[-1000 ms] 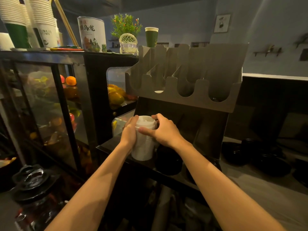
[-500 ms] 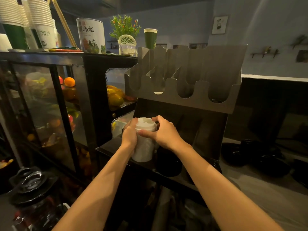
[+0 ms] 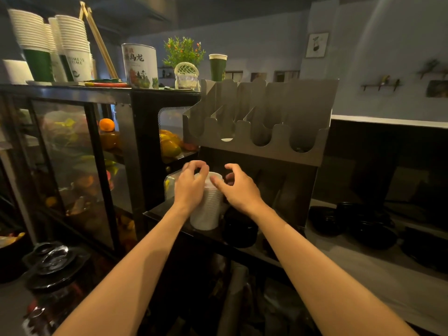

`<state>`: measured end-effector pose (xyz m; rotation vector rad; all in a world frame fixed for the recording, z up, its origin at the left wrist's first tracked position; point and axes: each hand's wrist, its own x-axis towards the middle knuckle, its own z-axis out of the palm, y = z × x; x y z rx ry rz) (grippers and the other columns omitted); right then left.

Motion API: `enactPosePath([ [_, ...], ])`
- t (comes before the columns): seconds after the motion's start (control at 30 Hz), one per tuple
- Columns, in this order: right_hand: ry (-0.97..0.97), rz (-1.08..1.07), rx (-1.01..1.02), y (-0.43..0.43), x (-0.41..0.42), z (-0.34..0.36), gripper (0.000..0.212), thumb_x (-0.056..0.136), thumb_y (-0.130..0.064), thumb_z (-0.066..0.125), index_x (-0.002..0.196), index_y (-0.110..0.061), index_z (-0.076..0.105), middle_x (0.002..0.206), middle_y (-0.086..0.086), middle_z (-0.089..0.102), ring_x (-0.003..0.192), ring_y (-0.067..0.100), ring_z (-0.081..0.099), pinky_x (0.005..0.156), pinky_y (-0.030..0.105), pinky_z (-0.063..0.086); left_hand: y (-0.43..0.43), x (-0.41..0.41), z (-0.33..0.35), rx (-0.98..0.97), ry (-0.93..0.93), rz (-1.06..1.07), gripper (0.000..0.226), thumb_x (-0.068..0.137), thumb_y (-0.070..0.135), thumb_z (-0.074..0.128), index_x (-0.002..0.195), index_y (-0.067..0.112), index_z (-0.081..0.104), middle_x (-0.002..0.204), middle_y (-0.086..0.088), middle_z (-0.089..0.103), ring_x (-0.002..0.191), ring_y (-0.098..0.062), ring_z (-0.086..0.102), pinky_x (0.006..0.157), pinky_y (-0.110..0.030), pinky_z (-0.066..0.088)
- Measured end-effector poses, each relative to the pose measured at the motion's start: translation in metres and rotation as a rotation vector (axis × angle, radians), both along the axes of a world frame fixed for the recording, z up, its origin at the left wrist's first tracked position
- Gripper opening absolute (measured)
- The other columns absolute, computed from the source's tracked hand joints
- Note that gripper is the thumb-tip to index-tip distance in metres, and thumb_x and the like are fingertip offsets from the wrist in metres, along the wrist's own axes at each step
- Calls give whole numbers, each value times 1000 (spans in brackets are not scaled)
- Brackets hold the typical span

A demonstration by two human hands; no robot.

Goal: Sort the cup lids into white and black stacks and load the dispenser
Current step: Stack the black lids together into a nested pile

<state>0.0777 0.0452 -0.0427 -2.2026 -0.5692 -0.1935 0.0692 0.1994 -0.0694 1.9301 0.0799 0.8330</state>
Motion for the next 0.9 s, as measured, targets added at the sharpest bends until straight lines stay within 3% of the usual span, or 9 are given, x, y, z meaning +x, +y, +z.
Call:
enactPosePath([
  [0.2, -110, -100, 137, -44, -13, 12, 42, 100, -46, 55, 138, -27, 49, 105, -12, 60, 98, 10, 62, 90, 37, 56, -44, -12, 14, 145, -131, -88, 20, 105, 32, 52, 120, 22, 61, 114, 9, 63, 109, -7, 60, 91, -24, 49],
  [0.5, -242, -264, 162, -148, -25, 2, 20, 99, -32, 60, 118, -26, 63, 98, -9, 68, 91, 11, 67, 84, 41, 60, -151, -17, 15, 71, -171, -372, 11, 103, 23, 58, 114, 22, 61, 104, 5, 69, 99, -12, 68, 89, -27, 56],
  [0.9, -155, -475, 103, -315, -47, -30, 5, 98, -34, 61, 99, -35, 66, 86, -10, 70, 82, 10, 68, 80, 45, 60, -303, -9, -18, 34, -68, -659, 12, 103, 23, 58, 114, 21, 62, 100, 3, 72, 90, -6, 70, 84, -27, 57],
])
